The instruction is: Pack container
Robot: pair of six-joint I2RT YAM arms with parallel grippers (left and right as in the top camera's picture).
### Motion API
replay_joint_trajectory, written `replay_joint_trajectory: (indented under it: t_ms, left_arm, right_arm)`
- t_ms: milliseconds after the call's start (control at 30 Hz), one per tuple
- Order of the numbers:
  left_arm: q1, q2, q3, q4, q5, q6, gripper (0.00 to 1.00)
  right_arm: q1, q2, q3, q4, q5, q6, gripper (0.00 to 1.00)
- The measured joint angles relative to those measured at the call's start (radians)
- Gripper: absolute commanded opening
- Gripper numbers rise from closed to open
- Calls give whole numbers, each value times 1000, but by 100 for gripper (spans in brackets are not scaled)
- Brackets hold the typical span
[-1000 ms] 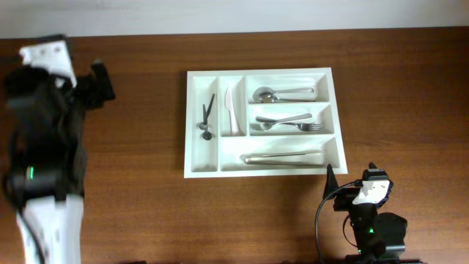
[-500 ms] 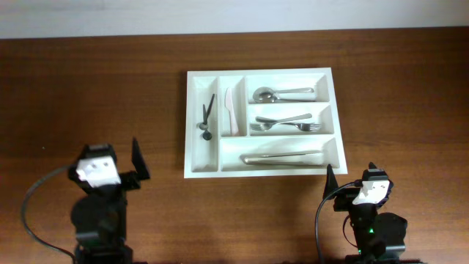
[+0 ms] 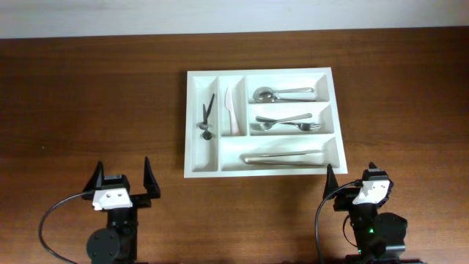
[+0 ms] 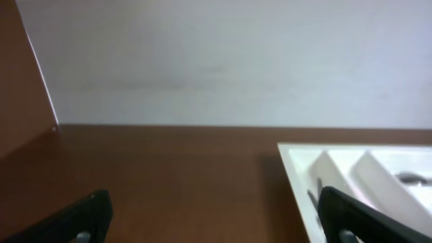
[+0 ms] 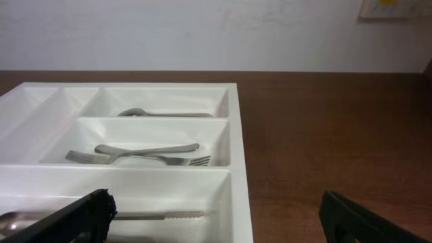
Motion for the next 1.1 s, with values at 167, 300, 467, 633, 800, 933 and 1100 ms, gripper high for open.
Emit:
replay_joint_trajectory:
  t_ms: [167, 300, 467, 633, 800, 933, 1100]
  left_arm:
    - [0, -58, -29, -43, 0, 0, 99]
    - [0, -67, -73, -8, 2, -5, 99]
    - [0, -67, -110, -16, 12, -11, 99]
    - [0, -67, -110, -35, 16, -11, 99]
    - [0, -67, -110, -35, 16, -11, 99]
    - [0, -67, -110, -35, 16, -11, 99]
    - [0, -67, -110, -35, 16, -11, 99]
  right_arm:
    - [0, 0, 0, 0, 0, 0, 99]
    - [0, 0, 0, 0, 0, 0, 99]
    - [0, 0, 0, 0, 0, 0, 99]
    - [0, 0, 0, 0, 0, 0, 99]
    - [0, 0, 0, 0, 0, 0, 99]
    - [0, 0, 0, 0, 0, 0, 99]
    - [0, 0, 0, 0, 0, 0, 99]
